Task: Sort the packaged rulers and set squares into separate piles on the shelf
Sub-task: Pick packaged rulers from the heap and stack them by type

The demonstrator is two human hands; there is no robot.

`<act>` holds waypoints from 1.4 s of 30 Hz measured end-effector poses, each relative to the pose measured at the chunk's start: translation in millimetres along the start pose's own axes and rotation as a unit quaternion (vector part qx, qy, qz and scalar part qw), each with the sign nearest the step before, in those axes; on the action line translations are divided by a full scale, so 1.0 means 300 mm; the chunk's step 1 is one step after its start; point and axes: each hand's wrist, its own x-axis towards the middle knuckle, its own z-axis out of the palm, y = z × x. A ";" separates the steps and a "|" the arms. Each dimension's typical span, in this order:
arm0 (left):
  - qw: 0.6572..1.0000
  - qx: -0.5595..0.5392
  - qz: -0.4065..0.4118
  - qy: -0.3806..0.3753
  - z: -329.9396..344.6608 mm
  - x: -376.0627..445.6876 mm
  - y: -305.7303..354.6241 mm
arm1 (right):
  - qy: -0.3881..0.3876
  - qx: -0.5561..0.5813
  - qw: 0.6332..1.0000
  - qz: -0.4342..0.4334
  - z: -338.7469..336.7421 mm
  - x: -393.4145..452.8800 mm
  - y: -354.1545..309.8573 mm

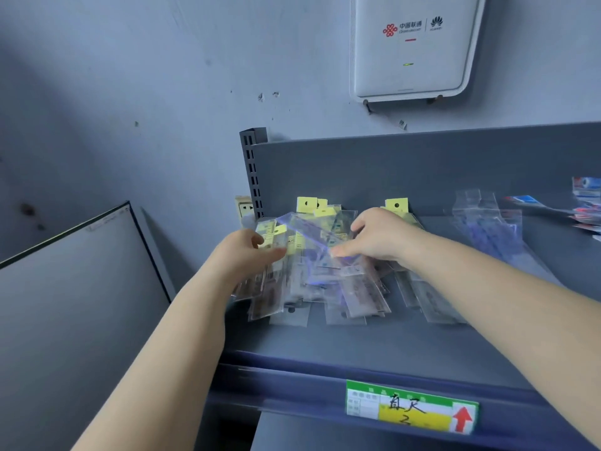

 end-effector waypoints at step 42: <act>0.897 -0.443 0.001 0.000 -0.087 -0.087 0.230 | 0.028 0.575 0.818 -0.004 -0.265 -0.057 0.148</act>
